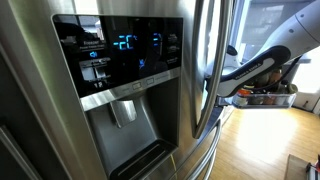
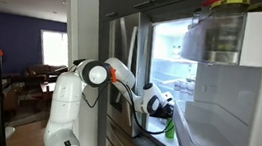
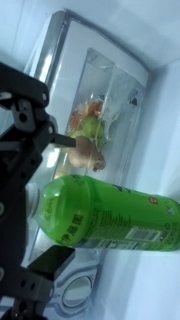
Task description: Remove the green bottle from the middle fridge door shelf and put it in front of the crisper drawer on the bottom shelf
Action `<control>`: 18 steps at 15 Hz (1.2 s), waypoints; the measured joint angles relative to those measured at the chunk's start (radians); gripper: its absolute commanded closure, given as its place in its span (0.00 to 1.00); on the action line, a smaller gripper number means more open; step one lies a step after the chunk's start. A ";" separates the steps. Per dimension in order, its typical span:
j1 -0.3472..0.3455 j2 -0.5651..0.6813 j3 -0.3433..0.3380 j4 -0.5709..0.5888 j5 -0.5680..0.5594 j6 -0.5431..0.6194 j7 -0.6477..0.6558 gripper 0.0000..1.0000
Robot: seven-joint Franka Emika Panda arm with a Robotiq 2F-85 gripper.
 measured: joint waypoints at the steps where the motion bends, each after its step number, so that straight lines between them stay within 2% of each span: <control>1: 0.000 -0.014 -0.001 0.000 0.000 -0.017 0.000 0.00; 6: 0.007 -0.059 0.013 0.000 0.002 -0.095 0.000 0.00; 9: -0.011 -0.093 0.062 -0.001 0.012 -0.197 -0.005 0.00; 14: -0.041 -0.227 0.105 -0.002 0.012 -0.430 -0.015 0.00; 18: -0.085 -0.359 0.115 -0.032 0.000 -0.533 -0.018 0.00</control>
